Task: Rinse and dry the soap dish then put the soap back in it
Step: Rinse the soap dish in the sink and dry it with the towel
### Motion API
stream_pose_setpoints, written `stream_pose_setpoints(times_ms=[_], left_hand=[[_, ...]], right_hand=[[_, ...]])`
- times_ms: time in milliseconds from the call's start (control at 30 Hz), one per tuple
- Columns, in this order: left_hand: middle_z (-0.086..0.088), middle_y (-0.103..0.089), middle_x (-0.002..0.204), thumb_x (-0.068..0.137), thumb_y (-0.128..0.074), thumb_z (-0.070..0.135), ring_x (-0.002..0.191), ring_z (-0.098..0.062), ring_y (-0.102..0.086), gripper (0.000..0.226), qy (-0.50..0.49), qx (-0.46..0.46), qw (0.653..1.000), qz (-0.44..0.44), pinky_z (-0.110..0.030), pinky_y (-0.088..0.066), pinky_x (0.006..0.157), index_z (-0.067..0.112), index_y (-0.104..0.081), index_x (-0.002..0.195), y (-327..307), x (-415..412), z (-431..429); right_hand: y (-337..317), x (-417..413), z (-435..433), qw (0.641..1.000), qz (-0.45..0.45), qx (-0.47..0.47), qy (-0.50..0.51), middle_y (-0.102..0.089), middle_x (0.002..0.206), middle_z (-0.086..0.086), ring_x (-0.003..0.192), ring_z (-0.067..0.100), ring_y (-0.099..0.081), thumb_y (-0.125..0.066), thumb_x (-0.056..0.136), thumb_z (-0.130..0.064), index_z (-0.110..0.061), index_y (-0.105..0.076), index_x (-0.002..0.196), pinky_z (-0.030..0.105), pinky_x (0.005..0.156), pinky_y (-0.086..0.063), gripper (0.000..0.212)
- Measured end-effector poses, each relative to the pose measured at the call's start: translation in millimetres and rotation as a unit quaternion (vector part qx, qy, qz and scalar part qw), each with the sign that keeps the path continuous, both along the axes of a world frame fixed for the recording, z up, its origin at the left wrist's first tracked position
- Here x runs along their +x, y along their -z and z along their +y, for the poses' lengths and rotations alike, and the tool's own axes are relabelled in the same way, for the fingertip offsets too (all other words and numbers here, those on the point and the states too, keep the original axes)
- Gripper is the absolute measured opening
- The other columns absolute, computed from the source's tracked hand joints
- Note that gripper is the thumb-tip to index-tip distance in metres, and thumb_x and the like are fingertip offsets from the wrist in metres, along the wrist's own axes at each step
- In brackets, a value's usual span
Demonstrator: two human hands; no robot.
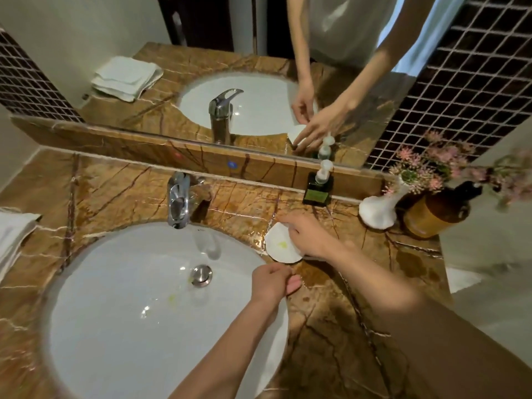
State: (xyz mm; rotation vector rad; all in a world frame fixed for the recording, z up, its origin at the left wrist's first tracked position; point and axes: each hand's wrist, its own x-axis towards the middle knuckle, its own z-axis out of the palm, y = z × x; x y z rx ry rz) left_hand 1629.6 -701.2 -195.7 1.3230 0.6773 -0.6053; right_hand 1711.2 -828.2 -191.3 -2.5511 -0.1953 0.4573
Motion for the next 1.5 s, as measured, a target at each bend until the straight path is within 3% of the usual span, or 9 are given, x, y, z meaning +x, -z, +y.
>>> stream_pose_setpoints(times_ms=[200, 500, 700, 767, 833, 967, 1100, 1333, 1500], left_hand=[[-0.017, -0.065, 0.067, 0.088, -0.055, -0.001, 0.054, -0.018, -0.067, 0.013, 0.006, 0.026, 1.0, -0.015, -0.032, -0.061, 0.072, -0.007, -0.063, 0.08, -4, 10, 3], [-0.014, -0.061, 0.059, 0.087, -0.051, -0.002, 0.05, -0.019, -0.062, 0.017, 0.023, 0.096, 0.995, -0.032, -0.029, -0.06, 0.062, -0.002, -0.061, 0.073, -10, 31, 22], [-0.011, -0.058, 0.076, 0.085, -0.052, -0.003, 0.073, -0.024, -0.057, 0.017, 0.009, 0.119, 0.991, -0.061, -0.036, -0.055, 0.068, 0.007, -0.059, 0.073, -13, 33, 34], [-0.01, -0.06, 0.09, 0.085, -0.052, -0.002, 0.084, -0.024, -0.058, 0.012, 0.004, 0.116, 0.991, -0.068, -0.034, -0.055, 0.07, 0.002, -0.06, 0.094, -16, 31, 36], [-0.013, -0.058, 0.109, 0.086, -0.052, -0.002, 0.096, -0.026, -0.057, 0.033, -0.005, 0.11, 0.992, -0.069, -0.033, -0.055, 0.073, 0.001, -0.054, 0.118, -16, 31, 36], [-0.015, -0.057, 0.113, 0.085, -0.055, -0.003, 0.1, -0.029, -0.058, 0.035, -0.018, 0.101, 0.992, -0.067, -0.034, -0.057, 0.075, 0.001, -0.053, 0.12, -17, 23, 34], [-0.013, -0.059, 0.082, 0.08, -0.052, -0.01, 0.074, -0.025, -0.057, 0.027, -0.021, 0.074, 0.996, -0.046, -0.032, -0.057, 0.071, 0.002, -0.058, 0.104, -15, 12, 32], [-0.016, -0.062, 0.1, 0.082, -0.052, -0.01, 0.088, -0.026, -0.058, 0.023, -0.006, 0.069, 0.996, -0.05, -0.03, -0.058, 0.071, -0.002, -0.066, 0.097, -14, 15, 35], [-0.015, -0.063, 0.092, 0.081, -0.049, -0.012, 0.082, -0.023, -0.057, 0.025, -0.014, 0.062, 0.996, -0.055, -0.028, -0.056, 0.068, -0.001, -0.069, 0.092, -17, 12, 35]], right_hand=[[1, -11, -5, 1.0, -0.004, 0.002, 0.018, -0.049, 0.148, 0.008, 0.138, 0.026, -0.042, -0.043, 0.093, -0.006, -0.02, -0.046, 0.144, 0.039, 0.113, -0.033, 0.053], [-2, -36, -10, 0.997, 0.005, -0.022, 0.069, -0.057, 0.134, 0.011, 0.121, 0.028, -0.052, -0.039, 0.096, -0.01, -0.018, -0.046, 0.144, 0.04, 0.1, -0.045, 0.048], [0, -46, -7, 0.983, 0.03, -0.005, 0.181, -0.062, 0.08, 0.009, 0.075, 0.028, -0.058, -0.038, 0.097, -0.012, -0.012, -0.055, 0.084, 0.039, 0.063, -0.047, 0.021], [0, -47, -7, 0.979, 0.042, 0.005, 0.201, -0.06, 0.075, 0.009, 0.074, 0.028, -0.057, -0.04, 0.096, -0.012, -0.011, -0.052, 0.074, 0.04, 0.061, -0.046, 0.025], [-1, -45, -8, 0.976, 0.05, 0.015, 0.21, -0.064, 0.081, 0.009, 0.081, 0.028, -0.06, -0.043, 0.095, -0.012, -0.008, -0.06, 0.082, 0.042, 0.07, -0.05, 0.022], [-7, -34, -12, 0.974, 0.078, 0.079, 0.197, -0.064, 0.124, 0.011, 0.103, 0.025, -0.062, -0.046, 0.099, -0.014, -0.008, -0.06, 0.129, 0.036, 0.091, -0.054, 0.033], [-12, -25, -13, 0.972, 0.117, 0.101, 0.177, -0.059, 0.091, 0.005, 0.059, 0.013, -0.061, -0.046, 0.1, -0.015, -0.012, -0.063, 0.124, 0.019, 0.048, -0.047, 0.03], [-9, -31, -13, 0.972, 0.15, 0.072, 0.168, -0.065, 0.056, 0.006, 0.042, 0.008, -0.052, -0.05, 0.097, -0.014, -0.015, -0.061, 0.086, 0.029, 0.057, -0.048, 0.016], [-3, -37, -11, 0.973, 0.156, 0.065, 0.154, -0.064, 0.048, 0.001, 0.039, 0.002, -0.053, -0.044, 0.095, -0.015, -0.016, -0.055, 0.084, 0.03, 0.058, -0.044, 0.016]])
